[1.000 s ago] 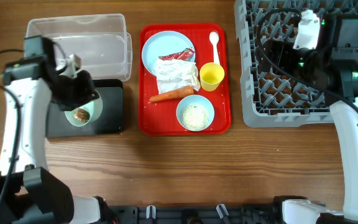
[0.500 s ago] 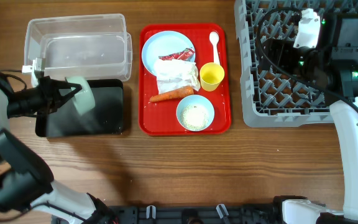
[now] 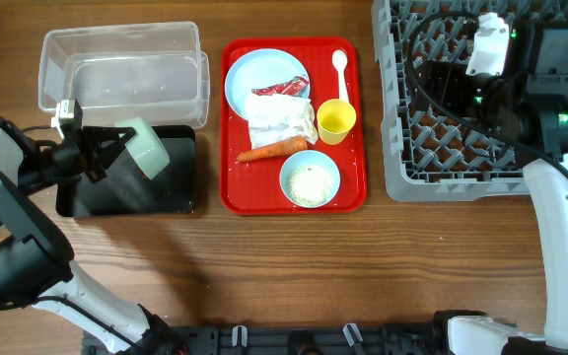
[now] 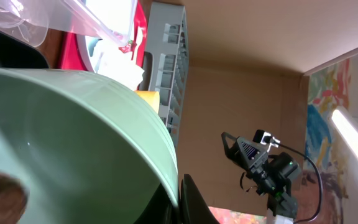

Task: Sort waste into correct bins and load items into the dishwasher rack
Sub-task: 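Return the green bowl with the left gripper toward the red tray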

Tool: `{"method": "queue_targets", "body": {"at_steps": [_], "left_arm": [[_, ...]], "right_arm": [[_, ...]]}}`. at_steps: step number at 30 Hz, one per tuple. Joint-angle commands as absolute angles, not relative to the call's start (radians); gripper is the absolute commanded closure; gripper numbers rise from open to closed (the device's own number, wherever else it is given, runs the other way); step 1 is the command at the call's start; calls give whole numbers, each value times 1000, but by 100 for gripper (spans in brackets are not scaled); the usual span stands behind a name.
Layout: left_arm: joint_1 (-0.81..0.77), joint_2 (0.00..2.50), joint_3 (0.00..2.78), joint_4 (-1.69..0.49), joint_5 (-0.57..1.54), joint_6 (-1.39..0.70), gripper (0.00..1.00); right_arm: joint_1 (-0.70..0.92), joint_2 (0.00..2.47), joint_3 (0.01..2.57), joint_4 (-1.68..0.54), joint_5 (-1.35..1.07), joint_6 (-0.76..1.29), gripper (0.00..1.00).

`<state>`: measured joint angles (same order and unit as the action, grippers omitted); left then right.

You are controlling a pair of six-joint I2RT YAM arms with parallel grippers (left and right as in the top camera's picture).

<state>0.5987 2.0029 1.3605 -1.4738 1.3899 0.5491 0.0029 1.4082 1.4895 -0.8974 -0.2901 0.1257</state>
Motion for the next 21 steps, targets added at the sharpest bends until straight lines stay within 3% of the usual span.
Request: {"method": "queue_targets", "body": {"at_steps": [1,9,15,16,18,21], "left_arm": [[603,2011,1357,-1478,1456,568,96],[576,1924,1444,-1578,1462,664,96],[350,1684,1642,-1544,1265,635,96],[290,1654,1642,-1483,1184,560,96],[63,1629,1641,-1324,754,246,96],[-180,1663,1641,-1274,344,45,96]], "right_arm": [[2,1418,1497,-897,-281,107,5],[2,1418,1497,-902,-281,107,4],[2,1418,1497,-903,-281,108,0],[2,1418,1497,-902,-281,107,0],[2,1418,1497,-903,-281,107,0],[2,1418,1497,-909,-281,108,0]]}}
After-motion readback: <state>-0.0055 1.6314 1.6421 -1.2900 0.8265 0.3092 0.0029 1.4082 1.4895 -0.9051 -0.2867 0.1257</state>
